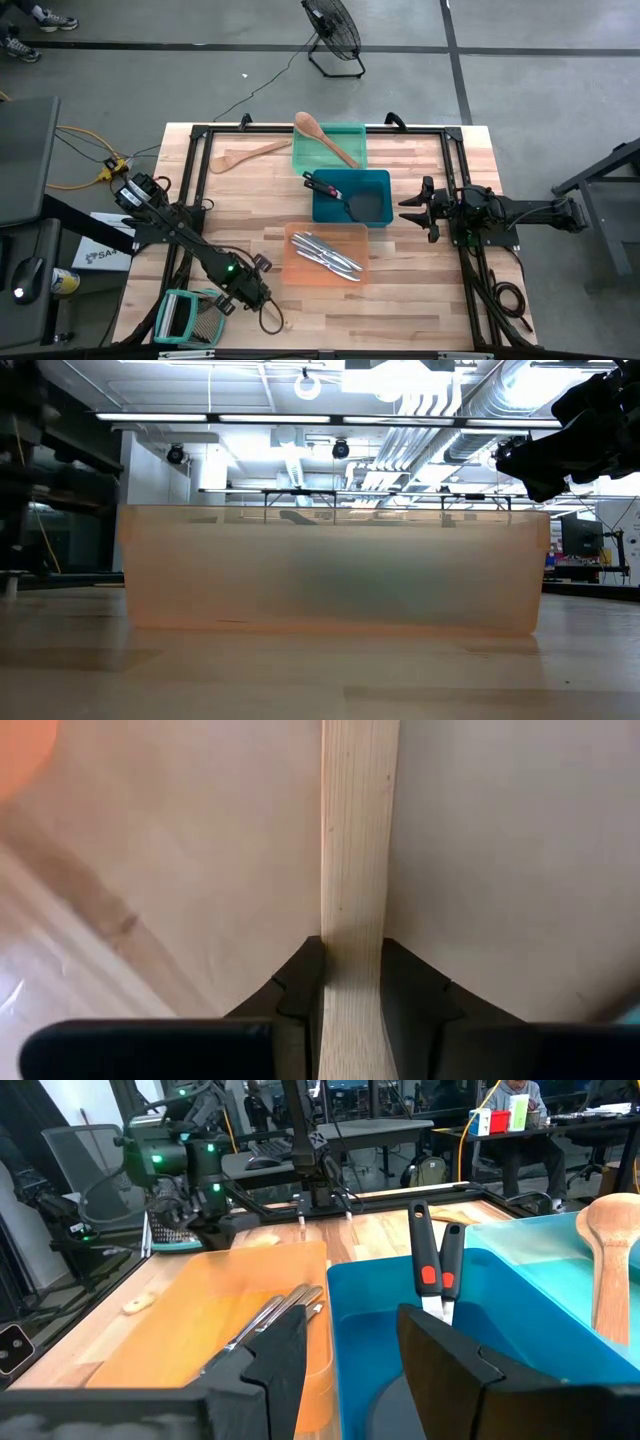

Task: Pick & Place Kitchen Items
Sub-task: Put the wooden serving spoon into the green bin

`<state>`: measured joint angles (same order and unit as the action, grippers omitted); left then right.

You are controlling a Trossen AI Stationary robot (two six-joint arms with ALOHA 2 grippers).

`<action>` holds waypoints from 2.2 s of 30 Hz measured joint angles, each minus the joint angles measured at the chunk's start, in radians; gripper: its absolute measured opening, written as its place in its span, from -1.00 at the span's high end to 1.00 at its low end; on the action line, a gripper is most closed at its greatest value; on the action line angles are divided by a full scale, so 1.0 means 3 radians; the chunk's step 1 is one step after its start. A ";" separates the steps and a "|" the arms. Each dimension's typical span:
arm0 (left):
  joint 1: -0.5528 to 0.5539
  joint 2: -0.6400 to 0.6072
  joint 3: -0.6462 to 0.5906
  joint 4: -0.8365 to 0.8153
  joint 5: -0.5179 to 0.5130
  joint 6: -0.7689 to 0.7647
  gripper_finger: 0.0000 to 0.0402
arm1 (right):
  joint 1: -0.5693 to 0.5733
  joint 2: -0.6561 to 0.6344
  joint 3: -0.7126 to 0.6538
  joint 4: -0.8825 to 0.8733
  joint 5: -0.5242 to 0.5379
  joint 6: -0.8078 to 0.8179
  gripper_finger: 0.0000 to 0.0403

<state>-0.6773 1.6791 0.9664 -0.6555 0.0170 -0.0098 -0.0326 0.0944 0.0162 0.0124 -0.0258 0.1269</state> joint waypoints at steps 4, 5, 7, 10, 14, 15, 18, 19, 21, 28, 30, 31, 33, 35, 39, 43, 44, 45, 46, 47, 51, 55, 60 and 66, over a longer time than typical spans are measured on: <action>-0.0046 -0.0003 0.0132 -0.0139 -0.0004 0.0031 0.65 | 0.0000 0.0000 0.0000 0.0000 0.0000 0.0000 0.26; -0.0062 -0.0003 0.0157 -0.0174 -0.0005 0.0033 0.65 | 0.0000 0.0000 0.0000 0.0001 -0.0001 0.0000 0.26; -0.0084 -0.0003 0.0213 -0.0208 -0.0039 0.0033 0.65 | -0.0001 0.0001 0.0000 0.0000 0.0000 0.0000 0.26; -0.0126 -0.0005 0.0342 -0.0256 -0.0067 0.0026 0.65 | -0.0001 0.0000 -0.0001 0.0000 0.0000 0.0000 0.26; -0.0173 -0.0009 0.0618 -0.0439 -0.0108 0.0023 0.65 | 0.0000 0.0001 0.0000 0.0000 -0.0001 0.0000 0.26; -0.0174 -0.0009 0.0700 -0.0485 -0.0108 0.0023 0.65 | 0.0000 0.0000 0.0000 0.0000 -0.0001 0.0000 0.26; -0.0204 -0.0011 0.0973 -0.0668 -0.0143 0.0021 0.65 | 0.0000 0.0000 0.0000 0.0000 0.0000 0.0000 0.26; -0.0213 -0.0011 0.1067 -0.0754 -0.0177 0.0021 0.65 | -0.0001 0.0000 0.0000 0.0000 0.0000 0.0000 0.26; -0.0215 -0.0014 0.1263 -0.0918 -0.0246 0.0022 0.65 | -0.0001 0.0000 0.0000 0.0000 0.0000 0.0000 0.26; -0.0162 -0.0017 0.1914 -0.1359 -0.0580 0.0035 0.65 | 0.0000 0.0000 0.0000 0.0000 0.0000 0.0000 0.26; -0.0097 -0.0019 0.2050 -0.1416 -0.0703 0.0045 0.65 | 0.0000 0.0001 0.0000 0.0000 0.0000 0.0000 0.26; -0.0050 -0.0019 0.2103 -0.1424 -0.0789 0.0044 0.65 | -0.0001 0.0001 0.0000 0.0000 0.0000 0.0000 0.26; 0.0054 -0.0019 0.2198 -0.1429 -0.0988 0.0045 0.65 | 0.0000 0.0000 0.0000 0.0000 -0.0001 0.0000 0.26; 0.0177 -0.0019 0.2283 -0.1457 -0.1176 0.0047 0.65 | 0.0000 0.0000 0.0000 0.0000 0.0000 0.0000 0.26; 0.0475 -0.0020 0.2386 -0.1492 -0.1468 0.0180 0.65 | -0.0001 0.0001 0.0000 0.0000 0.0000 0.0000 0.26; 0.0811 -0.0020 0.2429 -0.1462 -0.1658 0.0363 0.65 | -0.0001 0.0000 0.0000 0.0000 -0.0001 0.0000 0.26; 0.0898 -0.0020 0.2435 -0.1442 -0.1704 0.0403 0.65 | -0.0001 0.0000 0.0000 -0.0001 0.0000 0.0000 0.26; 0.0983 -0.0020 0.2435 -0.1414 -0.1743 0.0460 0.65 | 0.0000 0.0001 0.0000 0.0000 0.0000 0.0000 0.26; 0.1072 -0.0020 0.2435 -0.1378 -0.1755 0.0520 0.65 | 0.0000 0.0001 0.0000 0.0000 0.0000 0.0000 0.26; 0.1159 -0.0020 0.2435 -0.1328 -0.1755 0.0565 0.65 | -0.0001 0.0000 0.0000 0.0000 0.0000 0.0000 0.26; 0.1465 -0.0020 0.2435 -0.1163 -0.1787 0.0740 0.65 | -0.0001 0.0000 0.0000 0.0000 0.0000 0.0000 0.26; 0.1706 -0.0020 0.2435 -0.0957 -0.1828 0.1014 0.65 | -0.0001 0.0000 0.0000 0.0000 0.0000 0.0000 0.26; 0.2000 -0.0020 0.2435 -0.0771 -0.1816 0.1465 0.65 | 0.0000 0.0000 0.0000 0.0000 0.0000 0.0000 0.26; 0.2395 0.0023 0.2430 -0.0724 -0.1507 0.2092 0.65 | -0.0001 0.0000 0.0000 0.0000 0.0000 0.0000 0.26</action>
<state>0.0411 1.6859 1.6953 -0.8728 -0.4352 0.6179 -0.0330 0.0944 0.0162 0.0124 -0.0257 0.1268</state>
